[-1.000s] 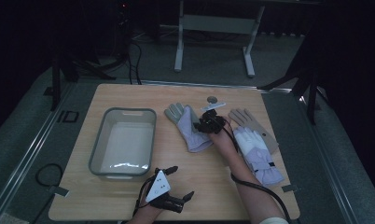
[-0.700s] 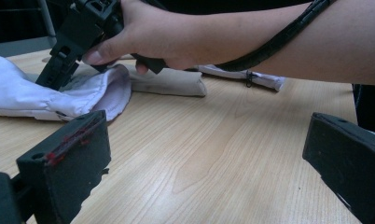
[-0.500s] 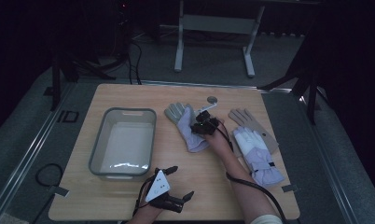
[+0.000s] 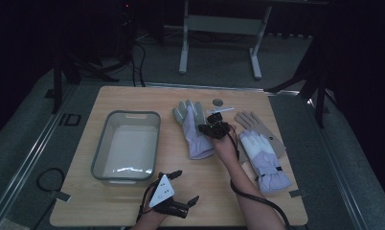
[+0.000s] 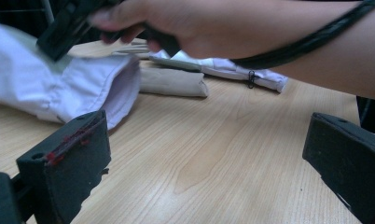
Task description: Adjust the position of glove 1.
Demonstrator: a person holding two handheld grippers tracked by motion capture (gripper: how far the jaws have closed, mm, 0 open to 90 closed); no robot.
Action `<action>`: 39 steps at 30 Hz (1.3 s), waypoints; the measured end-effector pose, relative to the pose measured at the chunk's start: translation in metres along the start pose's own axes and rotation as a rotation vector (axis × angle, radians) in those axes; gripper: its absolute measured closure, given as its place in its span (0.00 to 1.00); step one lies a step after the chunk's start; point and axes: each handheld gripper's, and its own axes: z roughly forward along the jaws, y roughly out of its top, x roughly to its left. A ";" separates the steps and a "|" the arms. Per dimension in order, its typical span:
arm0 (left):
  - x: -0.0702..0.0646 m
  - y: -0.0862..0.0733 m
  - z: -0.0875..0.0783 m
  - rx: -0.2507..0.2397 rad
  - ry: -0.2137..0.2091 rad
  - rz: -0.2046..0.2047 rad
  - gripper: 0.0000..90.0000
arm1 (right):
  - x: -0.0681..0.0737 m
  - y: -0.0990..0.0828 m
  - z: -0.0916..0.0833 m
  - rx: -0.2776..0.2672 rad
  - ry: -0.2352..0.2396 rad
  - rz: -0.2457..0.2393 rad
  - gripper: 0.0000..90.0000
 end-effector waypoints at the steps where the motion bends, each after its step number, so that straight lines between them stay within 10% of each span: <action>1: 0.000 0.000 0.000 0.000 0.000 0.000 0.01 | 0.002 -0.002 -0.009 -0.023 -0.004 0.024 0.99; 15: 0.000 0.000 0.000 0.002 0.005 -0.005 0.01 | 0.024 -0.054 -0.075 -0.130 -0.074 0.189 0.99; 27: 0.000 0.000 0.000 0.004 0.005 -0.001 0.01 | 0.026 -0.093 -0.061 -0.132 -0.072 0.278 0.99; 39: 0.001 0.000 0.000 0.001 0.005 -0.012 0.01 | 0.021 -0.099 -0.038 -0.061 -0.098 0.185 0.91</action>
